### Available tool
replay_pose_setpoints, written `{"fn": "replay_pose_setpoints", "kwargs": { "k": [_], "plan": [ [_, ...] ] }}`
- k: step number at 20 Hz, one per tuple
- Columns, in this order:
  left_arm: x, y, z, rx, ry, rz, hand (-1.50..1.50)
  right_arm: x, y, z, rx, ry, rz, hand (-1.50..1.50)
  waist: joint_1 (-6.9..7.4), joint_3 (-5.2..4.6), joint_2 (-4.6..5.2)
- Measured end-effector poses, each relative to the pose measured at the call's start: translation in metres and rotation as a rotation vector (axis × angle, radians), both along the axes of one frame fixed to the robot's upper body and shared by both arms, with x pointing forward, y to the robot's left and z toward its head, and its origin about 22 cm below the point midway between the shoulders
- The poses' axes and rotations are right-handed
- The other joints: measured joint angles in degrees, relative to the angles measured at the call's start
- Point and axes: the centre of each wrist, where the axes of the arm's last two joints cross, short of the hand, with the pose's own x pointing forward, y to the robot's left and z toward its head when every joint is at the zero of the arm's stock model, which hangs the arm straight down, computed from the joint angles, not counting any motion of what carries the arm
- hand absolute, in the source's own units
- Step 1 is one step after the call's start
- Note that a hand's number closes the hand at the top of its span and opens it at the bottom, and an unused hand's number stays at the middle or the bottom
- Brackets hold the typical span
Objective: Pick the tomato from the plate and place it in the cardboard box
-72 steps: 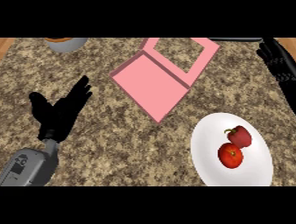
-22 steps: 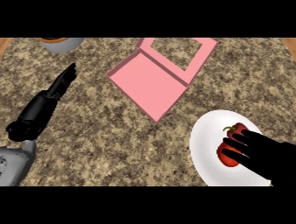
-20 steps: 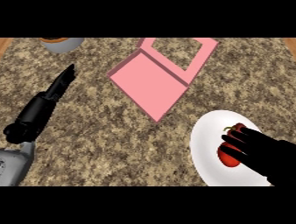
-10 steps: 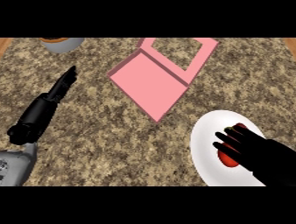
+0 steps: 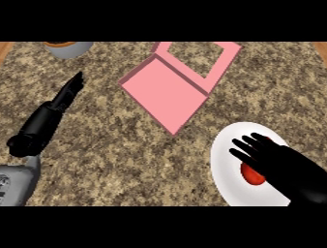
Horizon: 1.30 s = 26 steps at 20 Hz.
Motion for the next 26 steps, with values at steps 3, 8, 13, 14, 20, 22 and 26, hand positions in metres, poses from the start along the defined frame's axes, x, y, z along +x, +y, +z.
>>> {"fn": "replay_pose_setpoints", "kwargs": {
  "k": [3, 8, 13, 14, 20, 22, 26],
  "plan": [
    [0.001, 0.000, 0.000, -0.001, -0.003, -0.001, 0.00, 0.004, -0.003, -0.012, 0.004, 0.019, 0.008, -1.50, 0.00, 0.01, 0.01],
    [-0.006, 0.000, 0.010, 0.003, -0.007, 0.003, 0.00, 0.008, -0.002, -0.023, 0.012, 0.043, 0.007, -1.50, 0.04, 0.00, -0.03],
    [-0.006, -0.003, 0.009, 0.000, -0.005, 0.001, 0.00, 0.012, -0.003, -0.037, -0.022, 0.025, -0.017, -1.50, 0.01, -0.01, -0.02],
    [-0.005, -0.004, 0.009, 0.001, -0.009, -0.001, 0.00, 0.016, -0.006, -0.036, -0.029, 0.025, -0.023, -1.50, -0.01, 0.01, -0.01],
    [-0.005, 0.007, 0.004, -0.004, -0.006, -0.002, 0.00, 0.019, -0.013, -0.048, -0.036, 0.035, -0.030, -1.50, -0.03, -0.01, -0.01],
    [-0.006, 0.004, 0.004, -0.006, -0.004, -0.002, 0.00, 0.024, -0.018, -0.058, -0.031, 0.047, -0.024, 1.50, 0.03, -0.01, 0.00],
    [-0.002, -0.002, 0.005, -0.004, -0.008, -0.002, 0.00, 0.025, -0.012, -0.066, -0.022, 0.035, 0.054, 1.50, 0.02, -0.03, -0.03]
  ]
}}
